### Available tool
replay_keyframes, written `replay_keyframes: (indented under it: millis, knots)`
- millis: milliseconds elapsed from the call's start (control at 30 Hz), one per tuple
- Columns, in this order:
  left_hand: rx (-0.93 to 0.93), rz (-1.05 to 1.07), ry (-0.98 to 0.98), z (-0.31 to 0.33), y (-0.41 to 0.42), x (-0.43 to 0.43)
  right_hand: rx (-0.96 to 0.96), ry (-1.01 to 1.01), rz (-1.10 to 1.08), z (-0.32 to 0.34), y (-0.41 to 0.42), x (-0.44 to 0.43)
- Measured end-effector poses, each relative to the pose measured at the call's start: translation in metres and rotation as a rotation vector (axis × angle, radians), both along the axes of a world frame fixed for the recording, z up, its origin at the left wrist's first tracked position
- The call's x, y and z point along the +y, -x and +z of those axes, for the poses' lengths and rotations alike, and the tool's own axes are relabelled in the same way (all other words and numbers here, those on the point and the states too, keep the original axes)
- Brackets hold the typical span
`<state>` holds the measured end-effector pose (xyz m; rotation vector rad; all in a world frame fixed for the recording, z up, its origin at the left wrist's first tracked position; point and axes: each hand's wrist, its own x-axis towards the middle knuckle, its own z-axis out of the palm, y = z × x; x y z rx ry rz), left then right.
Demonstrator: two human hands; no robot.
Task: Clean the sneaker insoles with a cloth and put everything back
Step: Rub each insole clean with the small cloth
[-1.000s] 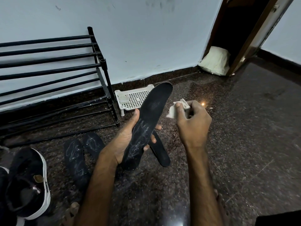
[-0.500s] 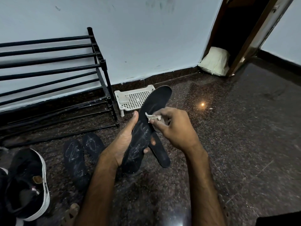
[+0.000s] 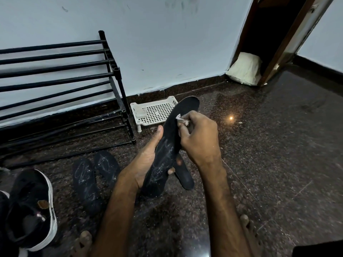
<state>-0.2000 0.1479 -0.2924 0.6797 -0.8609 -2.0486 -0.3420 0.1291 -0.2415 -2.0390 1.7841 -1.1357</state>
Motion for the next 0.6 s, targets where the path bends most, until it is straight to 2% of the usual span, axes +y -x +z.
replay_keyframes:
  millis: [100,267,367,467,600]
  knots:
    - [-0.020,0.009,0.001,-0.002,-0.001,0.001,0.004,-0.088,0.081,-0.003,0.002,0.002]
    - [-0.067,0.007,0.020,0.000,0.001,0.002,-0.023,-0.079,-0.134,-0.001,0.009,-0.003]
    - [-0.091,0.018,0.025,-0.002,-0.002,0.000,-0.084,-0.070,0.002,0.006,0.003,-0.001]
    - [-0.076,0.029,0.014,-0.002,-0.004,0.001,-0.072,-0.148,0.151,0.004,0.004,0.002]
    - [-0.077,0.019,0.001,-0.002,-0.002,0.003,-0.010,-0.098,-0.068,-0.002,0.019,-0.004]
